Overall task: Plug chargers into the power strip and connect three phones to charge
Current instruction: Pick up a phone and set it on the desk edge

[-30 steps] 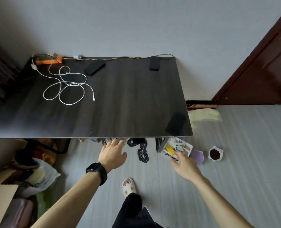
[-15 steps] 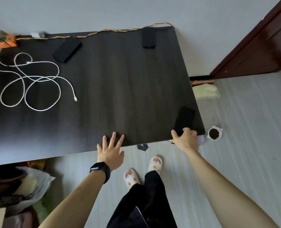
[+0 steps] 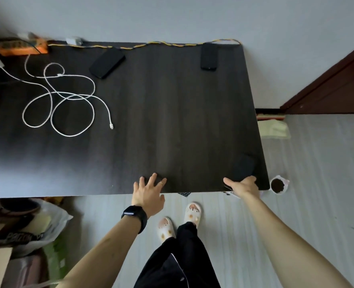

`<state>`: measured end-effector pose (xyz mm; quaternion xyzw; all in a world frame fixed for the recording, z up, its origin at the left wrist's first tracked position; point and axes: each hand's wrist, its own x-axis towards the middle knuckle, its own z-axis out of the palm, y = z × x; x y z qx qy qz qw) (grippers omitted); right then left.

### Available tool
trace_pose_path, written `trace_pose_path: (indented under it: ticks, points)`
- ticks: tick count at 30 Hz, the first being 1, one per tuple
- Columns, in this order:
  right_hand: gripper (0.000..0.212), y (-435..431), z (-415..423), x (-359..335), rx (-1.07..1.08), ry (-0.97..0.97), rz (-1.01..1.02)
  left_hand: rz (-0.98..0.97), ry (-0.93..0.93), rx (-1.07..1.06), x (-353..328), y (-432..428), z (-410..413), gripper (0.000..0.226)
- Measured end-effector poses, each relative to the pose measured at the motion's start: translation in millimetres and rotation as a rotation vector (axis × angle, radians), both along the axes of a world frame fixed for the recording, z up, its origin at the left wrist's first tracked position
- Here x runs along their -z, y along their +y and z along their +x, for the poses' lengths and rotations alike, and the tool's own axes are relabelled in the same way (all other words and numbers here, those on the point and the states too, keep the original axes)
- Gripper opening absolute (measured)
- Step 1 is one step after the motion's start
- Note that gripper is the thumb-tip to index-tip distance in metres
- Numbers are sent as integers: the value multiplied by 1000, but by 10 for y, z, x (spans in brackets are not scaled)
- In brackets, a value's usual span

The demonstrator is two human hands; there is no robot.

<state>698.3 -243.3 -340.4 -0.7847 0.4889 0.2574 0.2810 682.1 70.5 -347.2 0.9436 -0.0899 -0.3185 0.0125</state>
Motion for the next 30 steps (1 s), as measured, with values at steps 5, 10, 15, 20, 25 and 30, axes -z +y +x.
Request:
trace_pose_path:
  ticks: [5,10,15,20,25,30]
  points:
    - [58,211,29,-108,-95,-116,139,-142,112,-251,-175,37,280,50]
    - [55,705,424,-435,-347,-211,321,-306,88,-546,-560,284,724,48]
    - [28,1495,925,-998,-766,-338,474,-468,-153,-711,-1263,713,999,48]
    - [20,2328,1276,-1663,-1176,-459,488,-506,-414,-773,-1986,1388,814,54]
    - [14,3103,1324,-2080,-1400,-553,543,-543,-507,-804,-2367,2069,504,54]
    - [12,3987,1229,-2221,-1364,-609,690,-601,-329,-800,-2352,2865,152,18]
